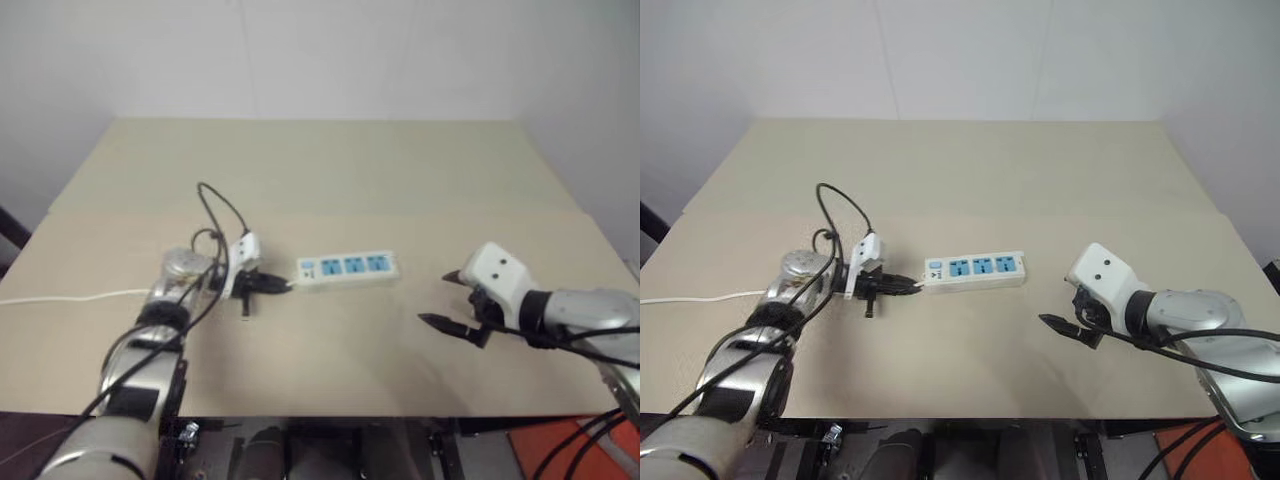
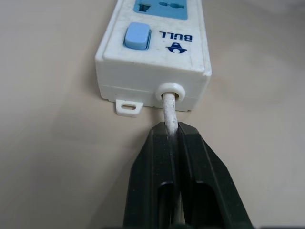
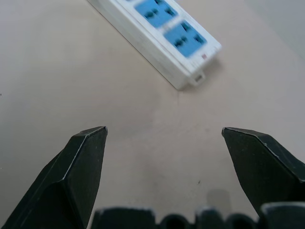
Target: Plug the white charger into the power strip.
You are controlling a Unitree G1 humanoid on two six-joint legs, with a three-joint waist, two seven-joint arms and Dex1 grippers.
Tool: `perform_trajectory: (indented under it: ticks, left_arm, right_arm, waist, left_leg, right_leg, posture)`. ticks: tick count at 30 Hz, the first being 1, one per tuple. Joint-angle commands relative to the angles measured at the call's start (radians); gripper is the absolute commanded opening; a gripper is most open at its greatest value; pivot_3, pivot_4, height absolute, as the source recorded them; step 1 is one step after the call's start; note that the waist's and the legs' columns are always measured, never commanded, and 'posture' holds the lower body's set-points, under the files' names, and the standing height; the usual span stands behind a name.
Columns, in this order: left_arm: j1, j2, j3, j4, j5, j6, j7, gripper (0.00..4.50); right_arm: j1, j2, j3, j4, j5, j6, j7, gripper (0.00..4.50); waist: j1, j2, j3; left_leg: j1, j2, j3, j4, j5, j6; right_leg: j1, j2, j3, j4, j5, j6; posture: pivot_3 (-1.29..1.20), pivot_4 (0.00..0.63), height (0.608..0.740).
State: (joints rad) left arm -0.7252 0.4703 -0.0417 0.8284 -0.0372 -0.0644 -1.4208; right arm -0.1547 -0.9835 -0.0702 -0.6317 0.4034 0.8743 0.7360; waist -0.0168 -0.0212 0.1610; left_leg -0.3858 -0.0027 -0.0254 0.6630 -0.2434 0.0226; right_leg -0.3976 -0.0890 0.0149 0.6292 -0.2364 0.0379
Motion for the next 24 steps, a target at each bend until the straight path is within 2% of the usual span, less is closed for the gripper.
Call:
perform_trajectory:
  ticks: [1, 3, 8, 11, 14, 19, 24]
  left_arm:
    - [0.09, 0.023, 0.023, -0.181, -0.078, 0.064, -0.012, 0.63]
    - [0.132, 0.033, 0.032, -0.239, -0.115, 0.056, -0.028, 1.12]
    - [0.186, 0.074, 0.097, -0.269, -0.215, 0.03, -0.062, 2.65]
    - [0.182, 0.066, 0.148, -0.263, -0.298, 0.052, -0.079, 3.61]
    - [0.174, 0.043, 0.133, -0.256, -0.291, 0.004, -0.061, 4.47]
    - [0.135, -0.049, 0.133, -0.168, -0.287, -0.138, -0.036, 4.47]
    - [0.072, -0.081, 0.107, -0.014, -0.257, -0.23, -0.083, 4.47]
  right_arm:
    - [-0.025, 0.013, 0.014, 0.0, -0.016, -0.033, -0.008, 4.5]
    - [-0.031, 0.017, 0.021, 0.005, -0.021, -0.035, -0.006, 4.5]
    - [-0.043, 0.023, 0.018, 0.032, -0.036, -0.06, -0.008, 4.5]
    - [-0.04, 0.024, 0.014, 0.04, -0.043, -0.074, -0.007, 4.5]
    - [-0.042, 0.031, 0.019, 0.045, -0.051, -0.079, -0.014, 4.5]
    - [-0.057, 0.047, 0.032, 0.05, -0.059, -0.074, -0.025, 4.5]
    - [-0.049, 0.04, 0.018, 0.037, -0.044, -0.052, -0.017, 4.5]
  waist:
    - [0.001, 0.0, 0.0]
    - [0.004, 0.0, 0.0]
    - [0.006, 0.0, 0.0]
    - [0.006, 0.0, 0.0]
    - [0.008, 0.0, 0.0]
    - [0.016, 0.0, 0.0]
    - [0.013, 0.0, 0.0]
  left_leg:
    - [0.001, 0.001, 0.0, 0.0, 0.0, 0.0]
    - [0.002, 0.001, 0.0, 0.0, 0.0, 0.0]
    - [0.001, 0.0, 0.0, 0.0, 0.0, 0.0]
    - [0.001, 0.0, 0.0, 0.0, 0.0, 0.0]
    - [0.001, 0.0, 0.0, 0.0, 0.0, 0.0]
    - [0.001, -0.001, 0.001, 0.0, 0.0, 0.0]
    - [0.0, -0.001, 0.001, 0.0, 0.0, 0.0]
  right_leg:
    - [0.0, 0.0, 0.0, 0.0, 0.0, 0.0]
    - [0.001, 0.0, 0.0, 0.0, 0.0, 0.0]
    - [0.001, 0.0, 0.0, -0.001, 0.0, 0.0]
    - [0.0, -0.001, 0.0, -0.001, 0.0, 0.0]
    - [0.001, -0.001, 0.0, -0.001, 0.0, 0.0]
    - [0.002, -0.001, 0.0, -0.001, 0.0, 0.0]
    - [0.001, 0.0, 0.0, -0.001, 0.0, 0.0]
  posture:
    - [0.0, 0.15, 0.74]
    - [0.0, 0.15, 0.74]
    - [0.0, 0.15, 0.74]
    - [0.0, 0.15, 0.74]
    - [0.0, 0.15, 0.74]
    - [0.0, 0.15, 0.74]
    - [0.0, 0.15, 0.74]
